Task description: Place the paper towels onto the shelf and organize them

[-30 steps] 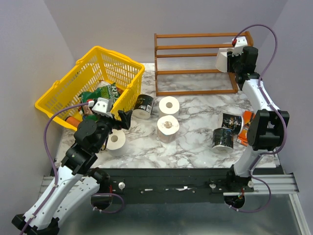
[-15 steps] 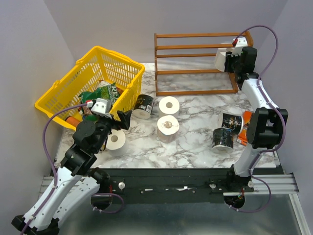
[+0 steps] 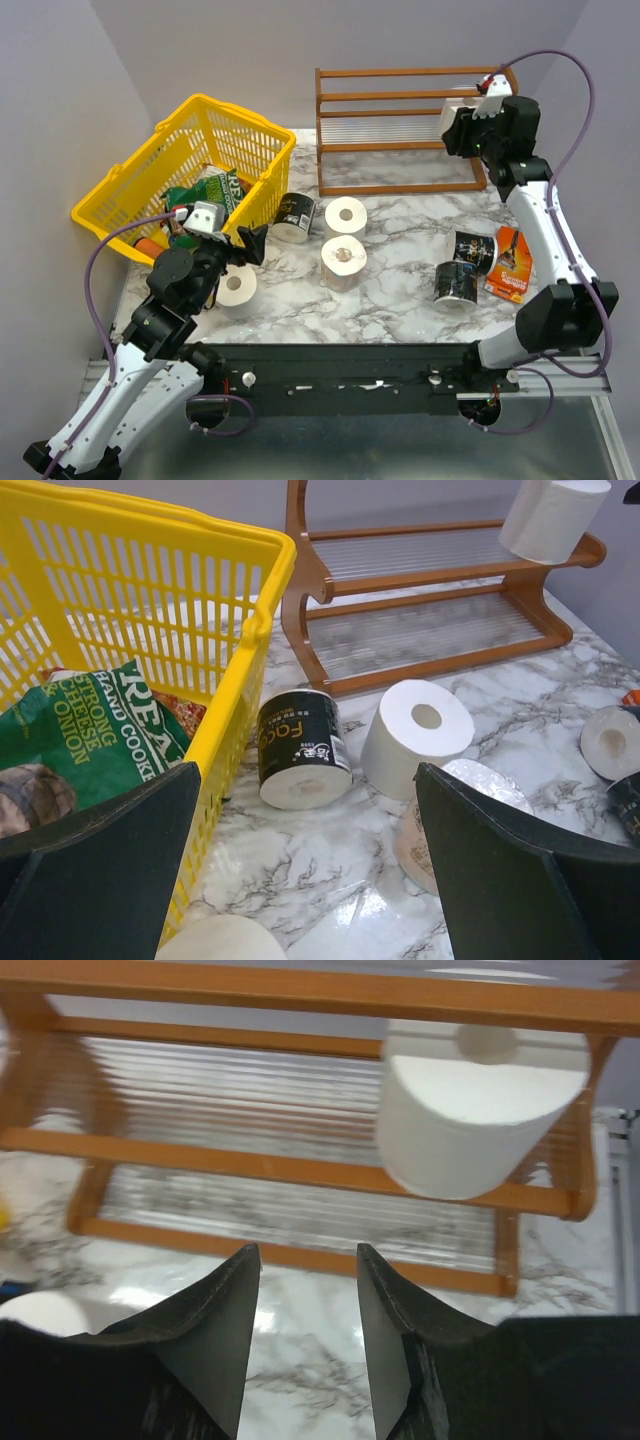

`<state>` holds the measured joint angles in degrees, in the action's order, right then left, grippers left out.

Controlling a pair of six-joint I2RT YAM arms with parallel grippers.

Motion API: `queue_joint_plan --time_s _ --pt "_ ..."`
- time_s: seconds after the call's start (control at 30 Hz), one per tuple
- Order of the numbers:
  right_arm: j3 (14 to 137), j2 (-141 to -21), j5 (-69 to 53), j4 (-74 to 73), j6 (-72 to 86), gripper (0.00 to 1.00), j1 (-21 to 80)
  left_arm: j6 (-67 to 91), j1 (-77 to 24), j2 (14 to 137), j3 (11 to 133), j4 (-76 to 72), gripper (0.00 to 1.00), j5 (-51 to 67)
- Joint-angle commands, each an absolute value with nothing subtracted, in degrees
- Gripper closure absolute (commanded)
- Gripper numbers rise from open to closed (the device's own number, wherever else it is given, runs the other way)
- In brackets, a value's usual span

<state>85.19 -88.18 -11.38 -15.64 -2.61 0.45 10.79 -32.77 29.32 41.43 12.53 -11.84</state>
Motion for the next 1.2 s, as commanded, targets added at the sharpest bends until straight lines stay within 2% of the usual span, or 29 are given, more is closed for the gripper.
queue_joint_plan --time_s 0.0,0.17,0.37,0.57,0.77,1.17 --pt "82.4 -83.9 -12.7 -29.9 7.4 0.48 7.7 11.6 -33.2 29.1 41.1 11.8 0.01 -12.5" --pt "75.4 -80.3 -8.4 -33.1 11.9 0.47 21.9 11.7 -33.2 29.9 41.3 12.0 0.01 -12.7" --pt "72.1 -80.6 -0.4 -32.2 19.9 0.45 34.3 11.4 -33.2 30.1 41.4 12.0 0.01 -13.4" --pt "71.8 -82.2 2.7 -30.4 16.6 0.43 44.2 11.3 -33.2 29.7 41.5 12.3 0.01 -14.6" --pt "75.1 -87.7 3.9 -32.9 16.2 0.41 51.0 11.1 -33.2 27.9 41.2 12.0 0.01 -15.7" --pt "82.4 -97.6 10.3 -41.0 16.7 0.36 54.9 11.1 -33.2 25.7 40.8 12.0 0.01 -17.4"
